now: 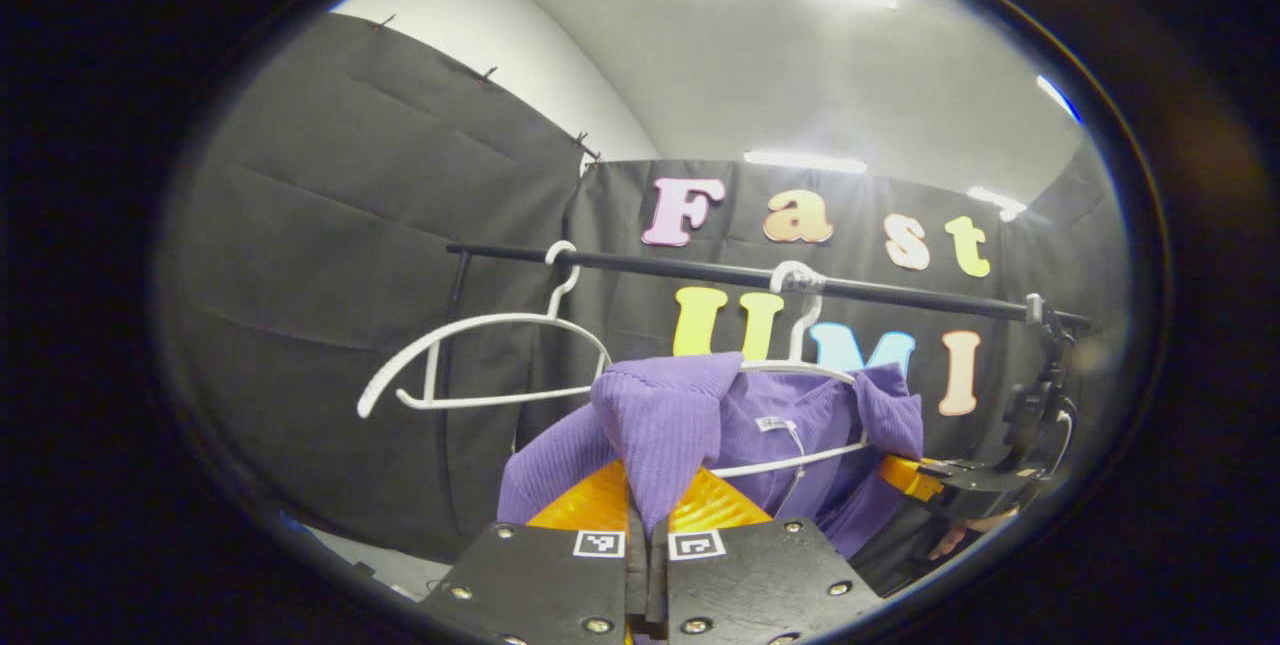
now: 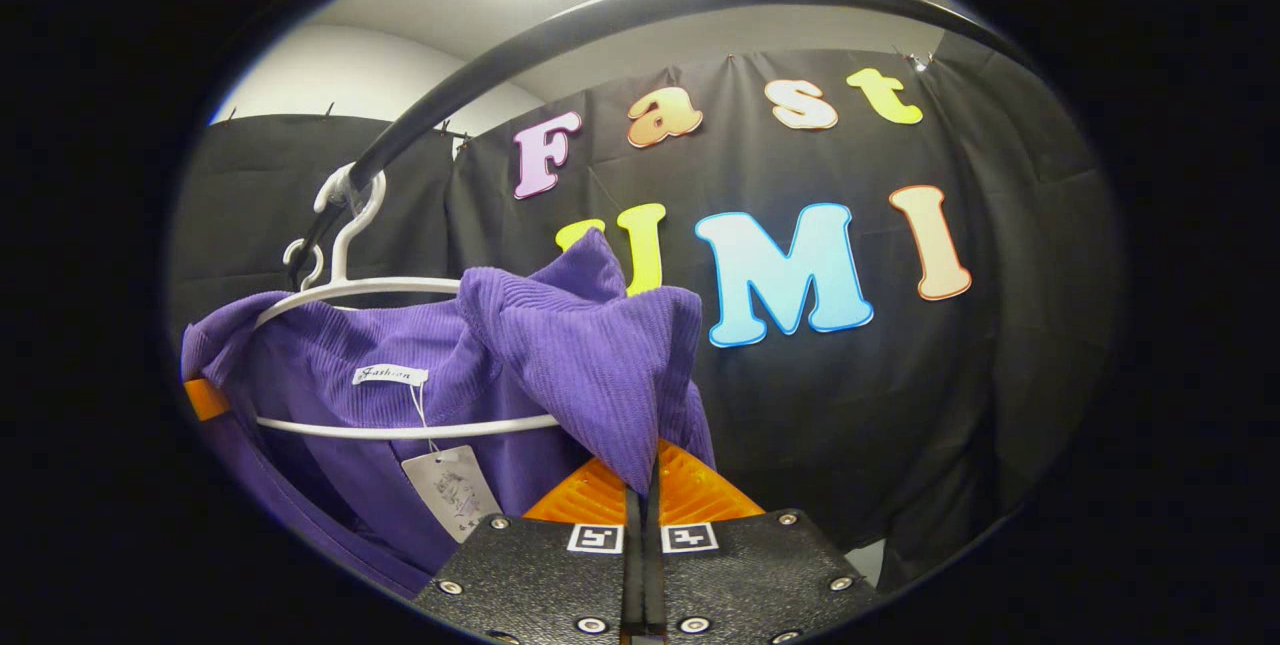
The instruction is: Grasp the clothes on the hanger with both hands and then place them into the laundry hamper below.
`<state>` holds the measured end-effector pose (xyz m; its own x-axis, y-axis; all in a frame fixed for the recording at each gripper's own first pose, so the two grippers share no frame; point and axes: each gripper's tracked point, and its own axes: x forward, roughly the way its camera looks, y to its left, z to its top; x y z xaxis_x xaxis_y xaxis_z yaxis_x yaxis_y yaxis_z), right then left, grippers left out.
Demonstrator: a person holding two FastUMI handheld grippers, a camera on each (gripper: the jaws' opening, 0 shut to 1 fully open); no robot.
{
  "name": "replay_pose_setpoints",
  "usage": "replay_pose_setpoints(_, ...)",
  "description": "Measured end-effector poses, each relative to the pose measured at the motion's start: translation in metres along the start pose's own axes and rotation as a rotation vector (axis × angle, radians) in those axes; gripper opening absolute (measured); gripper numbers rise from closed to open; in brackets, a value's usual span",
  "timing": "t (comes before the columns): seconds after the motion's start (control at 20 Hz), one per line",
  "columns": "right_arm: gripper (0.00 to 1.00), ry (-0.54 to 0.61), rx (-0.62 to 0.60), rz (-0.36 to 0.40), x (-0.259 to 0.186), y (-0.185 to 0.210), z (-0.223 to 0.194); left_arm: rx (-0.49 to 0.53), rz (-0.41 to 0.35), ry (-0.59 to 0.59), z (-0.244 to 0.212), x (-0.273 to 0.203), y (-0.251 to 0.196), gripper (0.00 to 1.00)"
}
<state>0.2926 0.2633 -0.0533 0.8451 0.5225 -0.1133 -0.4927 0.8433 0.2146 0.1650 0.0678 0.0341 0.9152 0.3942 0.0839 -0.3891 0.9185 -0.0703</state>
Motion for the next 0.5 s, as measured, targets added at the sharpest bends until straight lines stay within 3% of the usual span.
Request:
replay_pose_setpoints(0.3,0.00,-0.082,-0.015,-0.048,-0.010,-0.014,0.026,-0.005,-0.017,-0.062,0.031,-0.003,0.008,0.01)
replay_pose_setpoints(0.35,0.00,-0.093,-0.019,-0.058,-0.012,-0.018,0.031,-0.011,-0.013,-0.077,0.036,-0.003,0.011,0.05)
replay_pose_setpoints(0.5,0.00,-0.132,-0.022,-0.084,-0.016,-0.028,0.046,-0.022,0.009,-0.110,0.050,-0.001,0.031,0.01)
